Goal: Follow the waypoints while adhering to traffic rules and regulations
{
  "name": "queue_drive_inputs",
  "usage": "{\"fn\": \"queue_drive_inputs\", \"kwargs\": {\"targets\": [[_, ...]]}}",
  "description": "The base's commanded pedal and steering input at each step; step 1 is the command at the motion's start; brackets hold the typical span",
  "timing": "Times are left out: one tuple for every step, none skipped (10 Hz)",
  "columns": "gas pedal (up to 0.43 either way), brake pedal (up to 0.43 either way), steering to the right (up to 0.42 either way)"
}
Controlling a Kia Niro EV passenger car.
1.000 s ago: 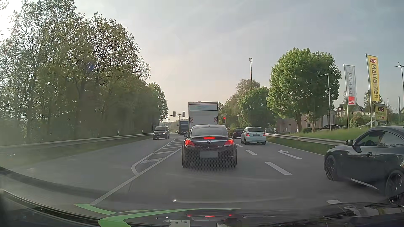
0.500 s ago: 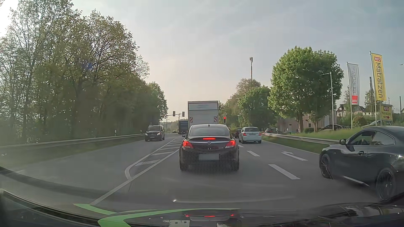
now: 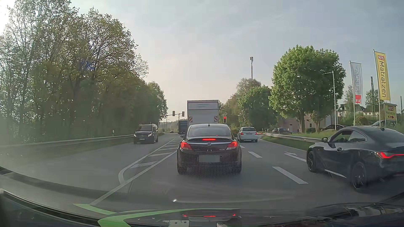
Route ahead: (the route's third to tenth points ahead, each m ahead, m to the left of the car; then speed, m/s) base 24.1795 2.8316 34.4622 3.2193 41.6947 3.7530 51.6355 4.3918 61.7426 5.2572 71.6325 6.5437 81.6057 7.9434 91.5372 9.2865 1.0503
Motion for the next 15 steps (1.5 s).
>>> {"fn": "queue_drive_inputs", "kwargs": {"targets": [[0.000, 0.104, 0.000], [0.000, 0.104, 0.000], [0.000, 0.110, 0.000], [0.000, 0.116, 0.000], [0.000, 0.116, 0.000], [0.000, 0.122, 0.000], [0.000, 0.128, 0.000], [0.000, 0.134, 0.000], [0.000, 0.146, 0.000], [0.000, 0.152, 0.000], [0.000, 0.159, 0.000], [0.000, 0.177, 0.000], [0.000, 0.183, 0.000], [0.000, 0.189, 0.000], [0.000, 0.201, 0.000]]}}
